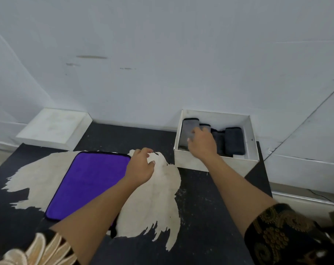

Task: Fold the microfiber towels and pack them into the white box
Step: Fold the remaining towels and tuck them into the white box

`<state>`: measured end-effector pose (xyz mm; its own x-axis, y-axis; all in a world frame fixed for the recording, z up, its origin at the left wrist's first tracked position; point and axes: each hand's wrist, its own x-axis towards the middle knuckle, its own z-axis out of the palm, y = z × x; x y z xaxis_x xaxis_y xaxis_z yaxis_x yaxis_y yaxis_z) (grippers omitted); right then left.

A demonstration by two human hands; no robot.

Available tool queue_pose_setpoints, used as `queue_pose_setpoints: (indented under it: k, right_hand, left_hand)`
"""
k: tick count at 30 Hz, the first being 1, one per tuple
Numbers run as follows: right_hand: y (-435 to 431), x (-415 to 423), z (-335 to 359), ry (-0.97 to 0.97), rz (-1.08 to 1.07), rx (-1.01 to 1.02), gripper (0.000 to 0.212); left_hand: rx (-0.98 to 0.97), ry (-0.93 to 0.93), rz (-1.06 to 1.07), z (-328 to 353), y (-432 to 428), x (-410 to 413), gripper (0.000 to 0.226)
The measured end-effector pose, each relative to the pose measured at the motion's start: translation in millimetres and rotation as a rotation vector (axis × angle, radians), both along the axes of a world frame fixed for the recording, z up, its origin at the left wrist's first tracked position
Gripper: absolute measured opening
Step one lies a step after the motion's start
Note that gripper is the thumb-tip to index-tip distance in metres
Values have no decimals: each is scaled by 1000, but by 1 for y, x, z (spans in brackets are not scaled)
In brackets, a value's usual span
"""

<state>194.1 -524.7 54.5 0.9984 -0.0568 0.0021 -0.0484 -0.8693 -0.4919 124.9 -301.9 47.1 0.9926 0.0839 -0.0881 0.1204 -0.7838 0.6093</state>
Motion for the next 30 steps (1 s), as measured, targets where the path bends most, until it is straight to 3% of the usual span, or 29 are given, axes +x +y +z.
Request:
queue_pose_setpoints:
  k: [7,19,26,30]
  right_hand:
    - [89,-89,-2,-157,-123,33,36]
    - [264,-182,-58,121,-139,87,42]
    - [305,-197,-79,228,-61,41,45]
    - [314,-213,-98,348,40,-29,41]
  left_hand:
    - [77,-13,-116,-2,67,-19,49]
    - [213,237,-43,-55,261,-78,59]
    - [330,439,20,-78,324,-102,51]
    - [296,538,-7,-88,339,-109,49]
